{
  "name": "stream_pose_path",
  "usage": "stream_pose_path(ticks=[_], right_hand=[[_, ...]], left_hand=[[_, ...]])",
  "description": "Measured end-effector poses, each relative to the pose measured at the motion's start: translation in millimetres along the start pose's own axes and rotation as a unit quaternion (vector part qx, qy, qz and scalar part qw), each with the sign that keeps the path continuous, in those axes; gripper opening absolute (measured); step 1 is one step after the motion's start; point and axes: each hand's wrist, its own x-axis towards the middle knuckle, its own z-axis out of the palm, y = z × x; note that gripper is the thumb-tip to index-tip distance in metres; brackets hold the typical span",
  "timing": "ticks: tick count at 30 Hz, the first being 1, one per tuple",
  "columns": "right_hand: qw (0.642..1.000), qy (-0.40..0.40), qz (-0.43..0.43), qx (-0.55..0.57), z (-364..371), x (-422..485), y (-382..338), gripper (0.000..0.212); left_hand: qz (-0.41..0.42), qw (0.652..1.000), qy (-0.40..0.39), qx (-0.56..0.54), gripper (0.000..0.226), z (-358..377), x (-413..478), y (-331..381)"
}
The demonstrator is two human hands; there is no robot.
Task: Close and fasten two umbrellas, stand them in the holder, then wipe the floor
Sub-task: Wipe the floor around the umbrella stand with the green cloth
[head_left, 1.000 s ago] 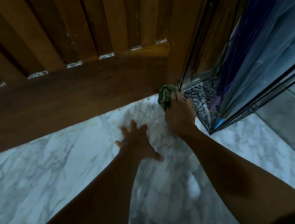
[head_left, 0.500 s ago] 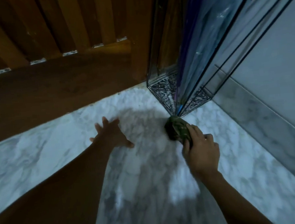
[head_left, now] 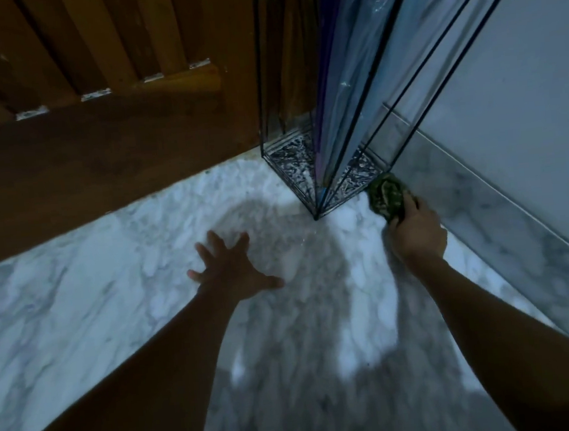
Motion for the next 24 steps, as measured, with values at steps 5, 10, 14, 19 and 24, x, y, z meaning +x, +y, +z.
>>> stream_pose_path(ticks=[5,10,14,19,24], right_hand=[[0.996,0.036,-0.076,0.003,13,-88,-29,0.053],[0.987,-0.006,-0.161,0.024,42,-150,-104,0.057],[0.969,-0.072,-0.224,0.072,51,-171,-157,0.061],[0.925,-0.223,-0.25,0.177,33,-154,-181,0.039],[0.851,-0.367,-0.204,0.315,-35,-121,-203,0.018]], left_hand=[[0.002,1.0,0.0,0.004,0.126,-3,-3,-1],[0.04,0.999,0.008,0.018,0.113,-11,-4,-11],[0.076,0.995,0.039,-0.045,0.065,-24,-2,-33],[0.105,0.989,0.057,-0.084,0.024,-54,-21,-57],[0.073,0.913,0.04,-0.399,0.032,-98,-58,-47]])
